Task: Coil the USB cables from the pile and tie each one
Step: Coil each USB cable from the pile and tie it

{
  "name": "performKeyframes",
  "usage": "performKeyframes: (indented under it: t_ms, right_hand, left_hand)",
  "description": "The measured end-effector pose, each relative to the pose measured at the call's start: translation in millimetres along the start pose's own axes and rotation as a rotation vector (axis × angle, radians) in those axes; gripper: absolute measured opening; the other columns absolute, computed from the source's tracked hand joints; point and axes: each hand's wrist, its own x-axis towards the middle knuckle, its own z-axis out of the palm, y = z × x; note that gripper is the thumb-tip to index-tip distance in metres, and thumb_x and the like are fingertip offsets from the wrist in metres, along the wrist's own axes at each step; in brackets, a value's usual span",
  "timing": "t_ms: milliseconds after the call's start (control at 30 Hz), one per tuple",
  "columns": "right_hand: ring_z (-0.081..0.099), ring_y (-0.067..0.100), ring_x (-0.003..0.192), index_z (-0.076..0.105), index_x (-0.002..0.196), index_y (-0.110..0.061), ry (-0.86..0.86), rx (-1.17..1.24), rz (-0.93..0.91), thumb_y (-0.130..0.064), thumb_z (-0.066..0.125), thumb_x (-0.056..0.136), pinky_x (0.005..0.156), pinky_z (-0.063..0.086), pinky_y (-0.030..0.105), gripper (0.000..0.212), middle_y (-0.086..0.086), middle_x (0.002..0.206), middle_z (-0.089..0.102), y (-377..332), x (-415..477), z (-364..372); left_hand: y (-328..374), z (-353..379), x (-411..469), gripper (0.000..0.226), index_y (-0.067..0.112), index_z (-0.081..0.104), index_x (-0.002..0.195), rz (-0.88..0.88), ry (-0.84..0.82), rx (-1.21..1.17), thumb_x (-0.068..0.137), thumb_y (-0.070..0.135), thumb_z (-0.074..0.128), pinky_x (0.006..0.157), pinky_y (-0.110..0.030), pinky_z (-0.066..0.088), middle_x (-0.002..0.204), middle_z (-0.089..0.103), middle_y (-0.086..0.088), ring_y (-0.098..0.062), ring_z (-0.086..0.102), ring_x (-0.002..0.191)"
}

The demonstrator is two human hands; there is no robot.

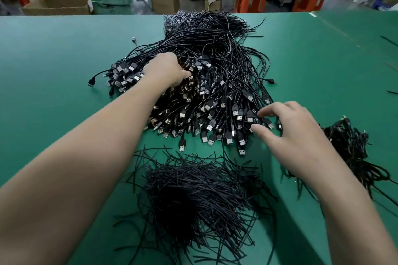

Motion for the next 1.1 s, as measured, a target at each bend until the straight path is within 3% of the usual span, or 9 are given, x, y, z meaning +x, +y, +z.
performKeyframes:
  t_ms: [233, 367, 467, 567, 633, 767, 967, 1033, 1100]
  right_hand:
    - [0.048, 0.013, 0.121, 0.059, 0.114, -0.033, 0.044, 0.046, -0.055, -0.045, 0.060, 0.095, 0.096, 0.036, 0.030, 0.023, -0.010, 0.117, 0.054, 4.6, 1.7, -0.4]
    - [0.054, 0.000, 0.107, 0.063, 0.107, -0.037, 0.050, 0.161, -0.104, -0.050, 0.058, 0.093, 0.088, 0.036, 0.025, 0.020, -0.020, 0.108, 0.059, 2.3, 2.6, 3.3]
    - [0.062, -0.011, 0.099, 0.071, 0.106, -0.038, -0.082, 0.573, -0.045, -0.062, 0.052, 0.093, 0.086, 0.046, 0.024, 0.033, -0.025, 0.104, 0.071, -5.9, 1.8, 10.1]
    - [0.071, 0.009, 0.103, 0.072, 0.118, -0.021, -0.359, 1.078, 0.146, -0.073, 0.035, 0.088, 0.094, 0.052, 0.039, 0.069, -0.004, 0.107, 0.078, -16.9, 2.4, 24.2]
    - [0.072, 0.018, 0.100, 0.070, 0.122, -0.010, -0.522, 1.340, 0.271, -0.075, 0.028, 0.089, 0.089, 0.056, 0.038, 0.084, 0.006, 0.107, 0.076, -26.3, 1.1, 31.8]
    - [0.066, 0.016, 0.067, 0.070, 0.108, -0.003, -0.521, 1.700, 0.423, -0.052, 0.041, 0.104, 0.062, 0.058, 0.026, 0.057, 0.004, 0.076, 0.067, -42.0, -3.1, 37.5]
    - [0.032, 0.008, 0.045, 0.054, 0.082, -0.011, -0.498, 1.928, 0.521, -0.028, 0.049, 0.104, 0.042, 0.038, 0.021, 0.029, -0.008, 0.054, 0.029, -46.4, -4.8, 41.9]
    - [0.027, 0.007, 0.046, 0.053, 0.080, -0.011, -0.514, 1.847, 0.422, -0.025, 0.051, 0.101, 0.041, 0.028, 0.019, 0.025, -0.008, 0.056, 0.026, -44.7, -5.7, 39.7]
    - [0.024, 0.006, 0.048, 0.055, 0.079, -0.012, -0.612, 1.771, 0.289, -0.024, 0.050, 0.102, 0.040, 0.023, 0.018, 0.026, -0.008, 0.058, 0.024, -44.2, -9.2, 35.0]
  left_hand:
    - [-7.9, -4.4, 1.8, 0.024, 0.006, 0.071, 0.111, 0.011, -0.076, -0.051, 0.095, 0.023, 0.066, 0.095, -0.041, 0.056, 0.115, 0.069, -0.015, -0.033, 0.065, 0.105]
    - [-14.0, -22.1, -45.1, 0.020, 0.007, 0.074, 0.106, 0.026, -0.181, -0.443, 0.096, 0.024, 0.071, 0.061, -0.027, 0.042, 0.075, 0.066, -0.002, -0.019, 0.057, 0.075]
    - [-15.3, -35.5, -108.8, 0.007, 0.021, 0.073, 0.100, 0.197, -0.319, -0.694, 0.098, 0.027, 0.070, 0.058, -0.019, 0.040, 0.060, 0.061, 0.012, -0.002, 0.054, 0.058]
    - [-15.1, -35.1, -164.5, 0.005, 0.022, 0.073, 0.096, 0.373, -0.398, -0.781, 0.093, 0.023, 0.076, 0.057, -0.014, 0.042, 0.061, 0.056, 0.012, -0.006, 0.049, 0.056]
    - [-14.6, -28.5, -190.1, 0.008, 0.019, 0.074, 0.091, 0.439, -0.423, -0.753, 0.088, 0.020, 0.081, 0.050, -0.013, 0.035, 0.058, 0.047, 0.015, -0.005, 0.039, 0.052]
    - [-14.4, -22.2, -214.3, 0.017, 0.023, 0.075, 0.084, 0.500, -0.329, -0.597, 0.078, 0.027, 0.090, 0.052, -0.006, 0.034, 0.054, 0.044, 0.013, -0.001, 0.039, 0.046]
    - [-26.2, -26.0, -213.8, 0.025, 0.033, 0.078, 0.081, 0.573, -0.298, -0.476, 0.074, 0.057, 0.082, 0.057, -0.026, 0.044, 0.057, 0.056, 0.012, -0.001, 0.048, 0.055]
    - [-35.0, -27.2, -202.1, 0.026, 0.038, 0.077, 0.093, 0.581, -0.090, -0.426, 0.085, 0.060, 0.067, 0.074, -0.028, 0.054, 0.083, 0.068, 0.018, 0.003, 0.062, 0.080]
    - [-36.7, -24.4, -190.0, 0.031, 0.034, 0.068, 0.128, 0.644, 0.075, -0.331, 0.099, 0.042, 0.061, 0.108, -0.033, 0.046, 0.130, 0.061, 0.018, -0.002, 0.054, 0.125]
